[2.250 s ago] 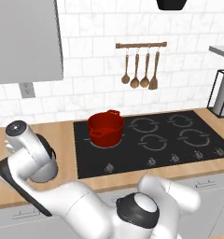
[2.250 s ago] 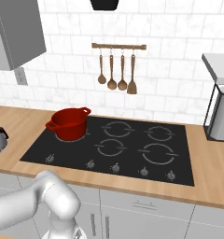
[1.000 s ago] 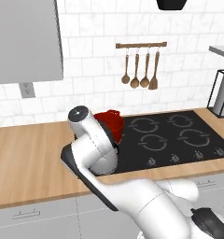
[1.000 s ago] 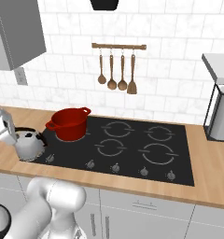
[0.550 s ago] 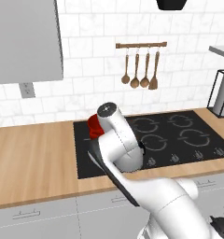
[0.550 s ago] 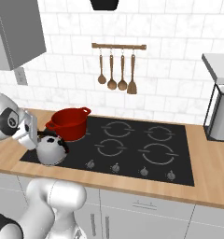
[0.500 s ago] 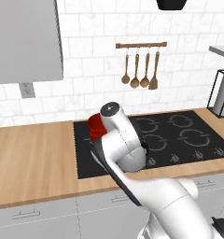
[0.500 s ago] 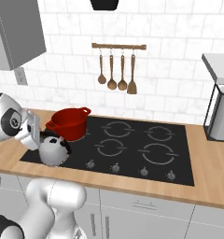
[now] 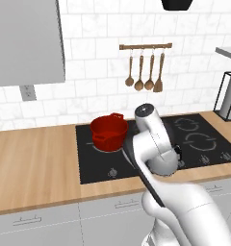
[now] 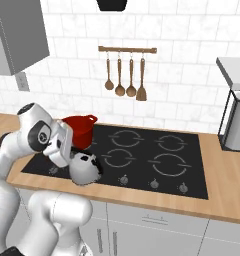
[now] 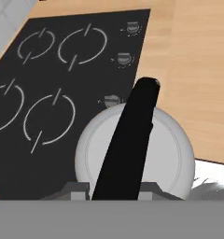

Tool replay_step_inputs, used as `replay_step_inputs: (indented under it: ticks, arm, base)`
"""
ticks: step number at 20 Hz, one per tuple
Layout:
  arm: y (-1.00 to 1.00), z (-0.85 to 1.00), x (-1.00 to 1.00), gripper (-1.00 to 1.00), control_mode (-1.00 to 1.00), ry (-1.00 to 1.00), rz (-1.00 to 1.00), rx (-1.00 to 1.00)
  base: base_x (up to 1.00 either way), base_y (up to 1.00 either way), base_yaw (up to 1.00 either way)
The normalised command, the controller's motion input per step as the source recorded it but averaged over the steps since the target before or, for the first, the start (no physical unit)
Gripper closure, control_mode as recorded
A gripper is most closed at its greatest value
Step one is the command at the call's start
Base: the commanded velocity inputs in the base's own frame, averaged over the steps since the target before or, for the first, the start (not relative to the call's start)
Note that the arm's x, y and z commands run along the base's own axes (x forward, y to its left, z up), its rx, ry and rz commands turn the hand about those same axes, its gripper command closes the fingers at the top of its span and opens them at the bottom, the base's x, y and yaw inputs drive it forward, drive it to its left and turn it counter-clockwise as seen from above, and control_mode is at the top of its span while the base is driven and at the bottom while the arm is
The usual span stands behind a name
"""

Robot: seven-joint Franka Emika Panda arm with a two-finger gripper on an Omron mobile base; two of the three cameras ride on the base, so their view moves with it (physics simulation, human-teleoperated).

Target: Pick the kettle from the counter and place it on a stove burner. Then turn the burner on.

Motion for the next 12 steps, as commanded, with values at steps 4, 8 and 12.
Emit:
replay_step_inputs:
  ticks: [4, 8, 12]
  arm:
    - [-1.0, 0.0, 0.04, 1.0, -1.0, 0.0, -0.16, 0.0]
    - [-1.0, 0.0, 0.11, 1.0, -1.0, 0.0, -0.15, 0.0]
    - [-1.0, 0.0, 0.21, 1.0, -1.0, 0.0, -0.15, 0.0]
  base:
    - [0.0, 0.0, 0.0]
    - [0.0, 0.0, 0.0]
    - [0.0, 0.0, 0.0]
